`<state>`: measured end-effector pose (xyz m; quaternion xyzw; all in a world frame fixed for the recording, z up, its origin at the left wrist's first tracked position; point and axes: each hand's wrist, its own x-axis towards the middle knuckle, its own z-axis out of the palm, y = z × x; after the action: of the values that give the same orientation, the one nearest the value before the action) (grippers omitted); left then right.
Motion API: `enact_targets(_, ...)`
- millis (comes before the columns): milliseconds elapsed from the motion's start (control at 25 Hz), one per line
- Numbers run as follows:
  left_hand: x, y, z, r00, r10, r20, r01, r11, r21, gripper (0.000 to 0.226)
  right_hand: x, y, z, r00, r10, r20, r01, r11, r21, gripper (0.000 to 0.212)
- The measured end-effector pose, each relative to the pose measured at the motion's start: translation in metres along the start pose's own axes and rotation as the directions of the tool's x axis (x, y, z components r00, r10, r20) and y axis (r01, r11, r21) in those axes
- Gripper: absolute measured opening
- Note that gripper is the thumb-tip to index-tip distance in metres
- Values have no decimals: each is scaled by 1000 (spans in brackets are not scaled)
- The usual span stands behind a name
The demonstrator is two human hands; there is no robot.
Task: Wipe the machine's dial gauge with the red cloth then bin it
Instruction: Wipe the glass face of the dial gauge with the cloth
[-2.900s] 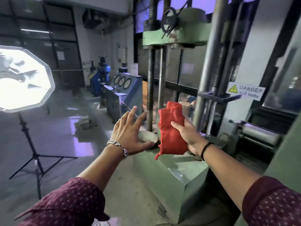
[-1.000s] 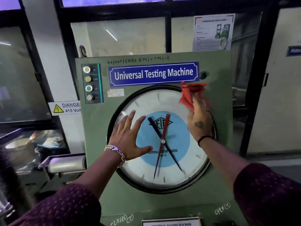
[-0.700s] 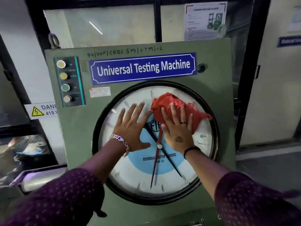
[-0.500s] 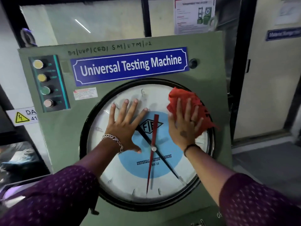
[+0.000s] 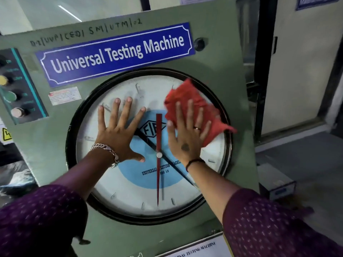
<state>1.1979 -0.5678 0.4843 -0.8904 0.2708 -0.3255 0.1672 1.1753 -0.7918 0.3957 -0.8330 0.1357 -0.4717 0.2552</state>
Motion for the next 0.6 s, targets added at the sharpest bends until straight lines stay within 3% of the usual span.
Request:
enact_targets(40, 0, 1, -1, 1000, -8, 12, 8, 1000, -2, 181, -15, 13, 5, 980, -198, 12, 198, 979, -51, 69)
enact_targets(80, -1, 2, -2, 1000, -12, 25, 12, 1000, -6, 181, -40, 33, 3, 953, -299, 46, 301, 951, -70, 69)
enact_targets(120, -1, 2, -2, 999, -14, 33, 14, 1000, -7, 180, -69, 56, -1, 954, -292, 73, 296, 953, -66, 69)
enact_targets(200, -1, 1, -3, 999, -14, 40, 14, 1000, -4, 180, -99, 78, -5, 997, -23, 67, 25, 999, -34, 71)
enact_targets(280, -2, 2, -4, 999, -15, 53, 14, 1000, 2, 179, -72, 52, -5, 951, 305, 46, -308, 948, 84, 74)
enact_targets(320, -2, 2, -4, 998, -16, 58, 16, 1000, 5, 179, -47, 30, -5, 932, 361, 38, -363, 922, 133, 74)
enact_targets(400, -1, 3, -5, 998, -18, 63, 18, 1000, 3, 178, -15, 5, -5, 971, 240, 16, -241, 966, 90, 73)
enact_targets(520, -2, 3, -3, 999, -16, 40, 15, 1000, 9, 179, -41, 43, -15, 980, -192, 45, 195, 979, -65, 73)
enact_targets(600, -2, 2, -2, 1000, -8, 25, 8, 1000, 10, 179, -60, 71, -20, 974, -206, 91, 212, 976, -57, 73)
